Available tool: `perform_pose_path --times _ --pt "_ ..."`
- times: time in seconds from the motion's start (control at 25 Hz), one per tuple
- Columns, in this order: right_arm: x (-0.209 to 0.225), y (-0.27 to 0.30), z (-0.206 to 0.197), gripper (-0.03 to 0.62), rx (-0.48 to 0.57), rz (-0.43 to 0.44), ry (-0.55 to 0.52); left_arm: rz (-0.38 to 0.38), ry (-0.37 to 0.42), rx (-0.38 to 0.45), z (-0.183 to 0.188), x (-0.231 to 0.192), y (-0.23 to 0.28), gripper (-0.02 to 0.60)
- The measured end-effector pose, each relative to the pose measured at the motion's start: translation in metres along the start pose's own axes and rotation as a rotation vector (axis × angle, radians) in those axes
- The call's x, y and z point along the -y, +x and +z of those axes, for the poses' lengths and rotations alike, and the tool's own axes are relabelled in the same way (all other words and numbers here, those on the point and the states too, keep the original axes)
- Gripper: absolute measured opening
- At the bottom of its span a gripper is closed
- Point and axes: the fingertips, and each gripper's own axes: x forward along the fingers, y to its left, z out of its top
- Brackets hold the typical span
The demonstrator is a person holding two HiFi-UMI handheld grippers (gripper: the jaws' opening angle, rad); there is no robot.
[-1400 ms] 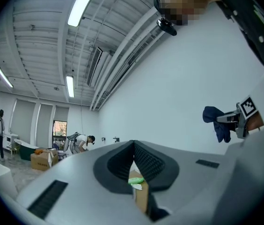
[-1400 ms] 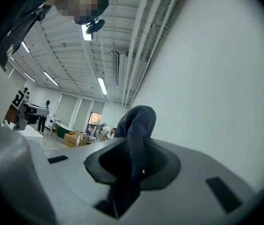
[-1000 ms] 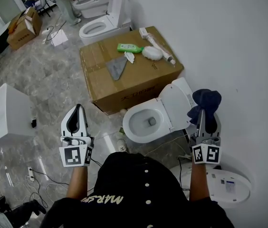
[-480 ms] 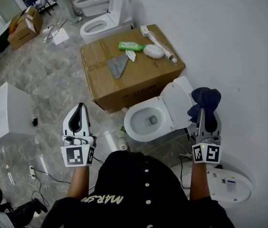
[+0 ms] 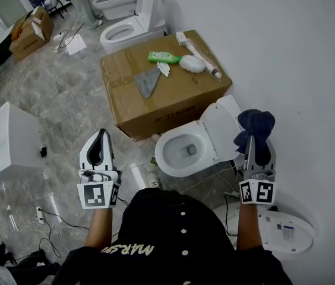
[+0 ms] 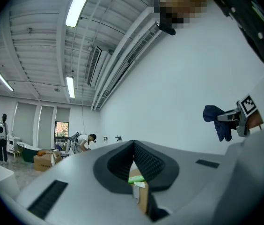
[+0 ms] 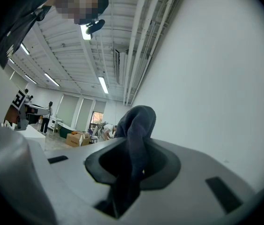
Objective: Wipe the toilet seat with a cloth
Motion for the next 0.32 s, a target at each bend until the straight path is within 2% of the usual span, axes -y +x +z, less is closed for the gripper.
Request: perform_pose_path --times 0.32 --pt "-0.0016 0.0000 -0.0005 0.078 0.002 0.003 0.001 -0.003 0.005 0.003 0.0010 0.0013 -0.0019 0.009"
